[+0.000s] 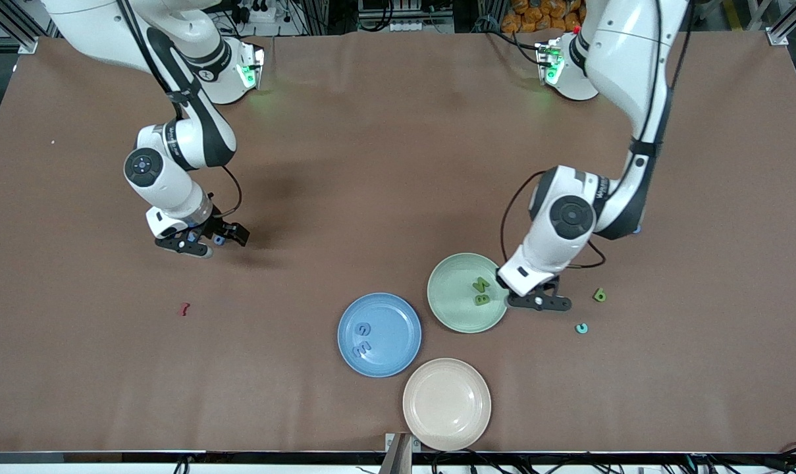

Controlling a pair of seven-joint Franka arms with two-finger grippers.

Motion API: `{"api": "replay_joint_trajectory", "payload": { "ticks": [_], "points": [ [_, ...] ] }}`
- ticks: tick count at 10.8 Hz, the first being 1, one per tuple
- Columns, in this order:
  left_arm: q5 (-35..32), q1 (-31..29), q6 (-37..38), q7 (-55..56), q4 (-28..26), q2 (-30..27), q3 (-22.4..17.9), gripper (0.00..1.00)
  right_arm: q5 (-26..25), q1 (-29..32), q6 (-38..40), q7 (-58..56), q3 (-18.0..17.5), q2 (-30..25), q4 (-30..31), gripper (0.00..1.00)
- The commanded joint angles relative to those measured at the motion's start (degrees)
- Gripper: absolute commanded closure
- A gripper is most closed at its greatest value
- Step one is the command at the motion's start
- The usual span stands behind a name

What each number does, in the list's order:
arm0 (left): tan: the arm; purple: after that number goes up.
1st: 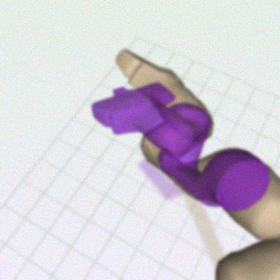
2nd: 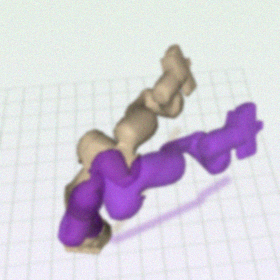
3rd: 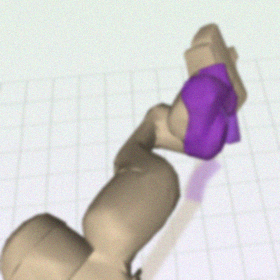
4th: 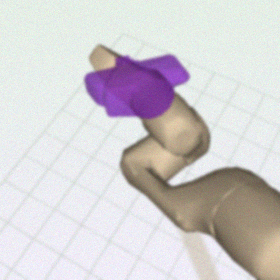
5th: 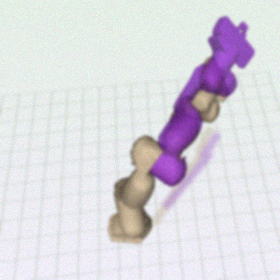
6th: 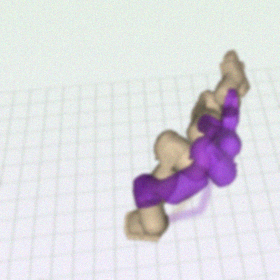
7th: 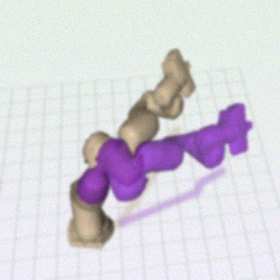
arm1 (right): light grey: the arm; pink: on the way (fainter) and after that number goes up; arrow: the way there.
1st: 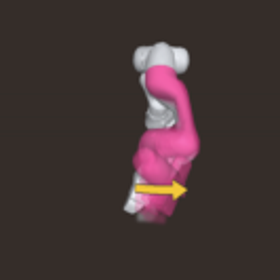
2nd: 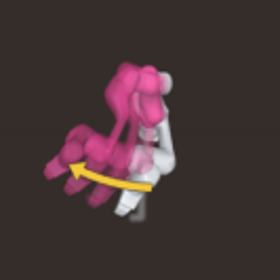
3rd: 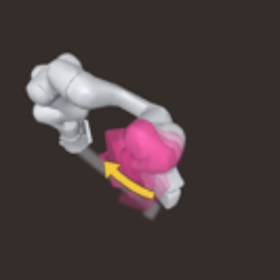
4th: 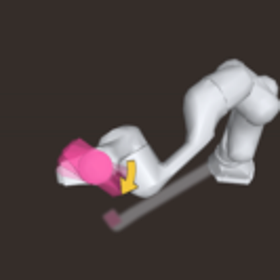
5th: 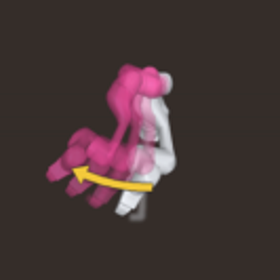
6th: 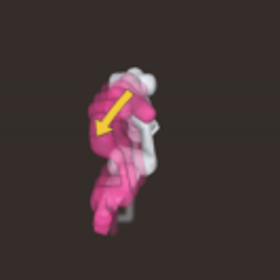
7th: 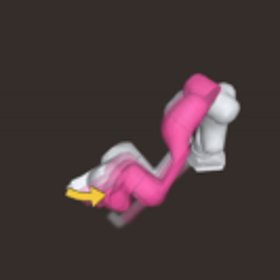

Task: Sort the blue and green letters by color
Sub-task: 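Drop the n in the green plate while the right gripper nears blue d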

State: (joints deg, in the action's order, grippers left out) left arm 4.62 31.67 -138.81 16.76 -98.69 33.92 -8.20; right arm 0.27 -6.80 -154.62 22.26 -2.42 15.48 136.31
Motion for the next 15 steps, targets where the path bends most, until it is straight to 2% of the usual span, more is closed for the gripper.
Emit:
{"api": "replay_joint_trajectory", "payload": {
  "ticks": [1,2,3,4,9,10,13,15],
  "points": [
    [3.3,5.9,2.9,7.8,4.3,1.8,-3.0,1.00,-0.6,4.0,-0.2,-4.4,-0.7,-0.1,1.7,0.00],
    [3.8,6.4,2.9,8.5,4.6,2.3,-3.0,1.00,-0.6,5.3,-0.3,-5.8,-0.7,0.9,1.7,0.00],
    [4.5,6.2,2.9,8.5,4.6,2.6,-3.0,0.84,-0.6,5.6,-0.5,-5.8,-0.7,1.8,1.4,0.00],
    [4.5,5.9,2.8,7.8,4.8,2.8,-3.0,0.01,-0.6,6.1,-0.5,-5.5,-0.7,2.9,1.2,0.00],
    [3.7,2.2,2.9,7.3,4.6,1.7,-2.0,0.00,0.2,6.5,-0.2,-0.5,-0.8,4.6,-0.5,0.00],
    [1.4,-1.5,2.9,4.4,4.4,1.2,1.1,0.00,0.2,5.8,-0.2,1.1,-0.8,4.7,-0.6,0.00],
    [-12.6,-19.8,3.3,-5.9,3.0,0.3,15.1,0.00,0.2,5.0,-0.2,2.7,-0.8,5.1,-0.7,0.00],
    [-16.6,-28.4,3.3,-15.9,1.1,0.3,20.2,0.00,0.2,4.5,-0.2,3.0,-0.8,5.7,-0.7,0.00]
  ]
}}
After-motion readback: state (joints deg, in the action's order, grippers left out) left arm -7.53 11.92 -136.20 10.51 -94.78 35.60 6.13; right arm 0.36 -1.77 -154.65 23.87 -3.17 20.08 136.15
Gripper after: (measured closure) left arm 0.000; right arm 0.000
